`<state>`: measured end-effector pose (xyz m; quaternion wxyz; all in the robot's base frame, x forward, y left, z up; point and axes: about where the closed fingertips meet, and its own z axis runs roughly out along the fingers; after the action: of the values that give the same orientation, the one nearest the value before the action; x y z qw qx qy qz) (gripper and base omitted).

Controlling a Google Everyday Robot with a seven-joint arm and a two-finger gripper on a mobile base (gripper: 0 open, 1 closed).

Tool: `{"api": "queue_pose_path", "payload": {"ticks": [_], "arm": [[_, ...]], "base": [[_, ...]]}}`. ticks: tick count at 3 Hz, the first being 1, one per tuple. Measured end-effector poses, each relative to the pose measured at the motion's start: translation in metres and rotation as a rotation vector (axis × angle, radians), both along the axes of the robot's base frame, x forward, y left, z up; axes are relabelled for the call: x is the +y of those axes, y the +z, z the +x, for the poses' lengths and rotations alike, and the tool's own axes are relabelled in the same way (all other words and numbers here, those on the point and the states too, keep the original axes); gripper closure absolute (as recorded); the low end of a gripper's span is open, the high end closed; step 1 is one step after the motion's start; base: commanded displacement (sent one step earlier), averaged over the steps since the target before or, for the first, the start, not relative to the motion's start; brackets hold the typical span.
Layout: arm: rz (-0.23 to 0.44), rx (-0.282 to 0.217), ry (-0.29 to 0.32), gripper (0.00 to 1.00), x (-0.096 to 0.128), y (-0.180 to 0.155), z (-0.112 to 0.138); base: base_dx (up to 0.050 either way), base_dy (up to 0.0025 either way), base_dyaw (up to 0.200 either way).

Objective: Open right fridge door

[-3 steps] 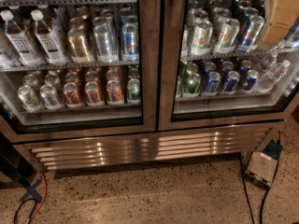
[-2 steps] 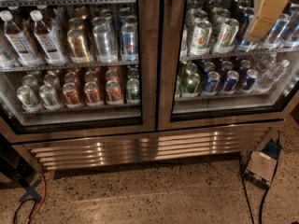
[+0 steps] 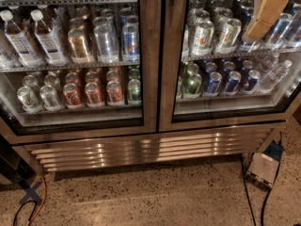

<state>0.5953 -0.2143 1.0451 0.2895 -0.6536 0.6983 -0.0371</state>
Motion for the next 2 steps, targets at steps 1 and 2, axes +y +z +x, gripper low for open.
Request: {"api": "queue_pose_path", "payload": {"ticks": [1,2], "arm": [[0.264,0.014,0.055,0.00,-0.008,-0.055,0.024],[0.572,-0.020,0.093,0.00,-0.022,-0.092,0.029]], "base": [[0.000,0.00000,0.000],[0.000,0.00000,0.000]]}}
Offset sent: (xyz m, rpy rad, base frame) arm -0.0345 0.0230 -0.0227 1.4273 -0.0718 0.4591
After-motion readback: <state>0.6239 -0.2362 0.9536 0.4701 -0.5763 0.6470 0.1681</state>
